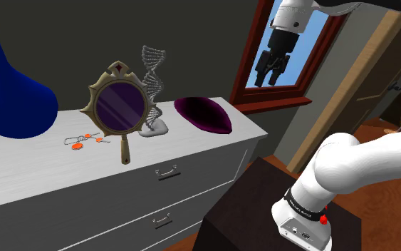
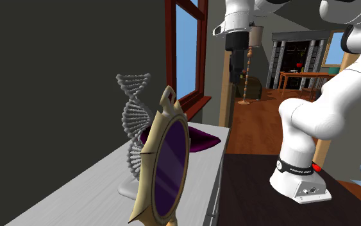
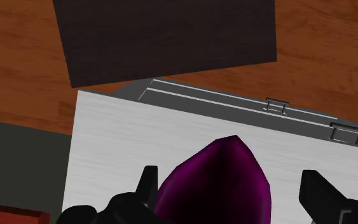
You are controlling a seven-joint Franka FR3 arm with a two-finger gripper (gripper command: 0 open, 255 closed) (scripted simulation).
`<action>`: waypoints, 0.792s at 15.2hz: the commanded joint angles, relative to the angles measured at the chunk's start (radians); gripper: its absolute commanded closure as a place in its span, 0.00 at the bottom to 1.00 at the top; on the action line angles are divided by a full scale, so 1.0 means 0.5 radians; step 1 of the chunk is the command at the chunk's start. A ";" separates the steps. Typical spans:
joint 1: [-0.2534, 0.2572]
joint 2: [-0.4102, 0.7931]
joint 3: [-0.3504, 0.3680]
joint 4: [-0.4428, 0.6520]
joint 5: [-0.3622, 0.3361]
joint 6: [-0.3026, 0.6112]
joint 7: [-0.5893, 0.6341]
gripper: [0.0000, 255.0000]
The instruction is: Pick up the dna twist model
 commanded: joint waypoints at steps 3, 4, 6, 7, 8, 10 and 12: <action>0.021 -0.005 0.064 -0.086 0.039 0.186 0.044 0.00; 0.031 -0.002 0.097 -0.124 0.057 0.280 0.065 0.00; 0.052 0.014 0.164 -0.193 0.090 0.470 0.107 0.00; 0.062 0.027 0.198 -0.223 0.104 0.566 0.129 0.00; 0.072 0.044 0.233 -0.250 0.117 0.662 0.150 0.00; 0.089 0.088 0.305 -0.295 0.139 0.857 0.194 0.00; 0.101 0.146 0.379 -0.328 0.153 1.052 0.240 0.00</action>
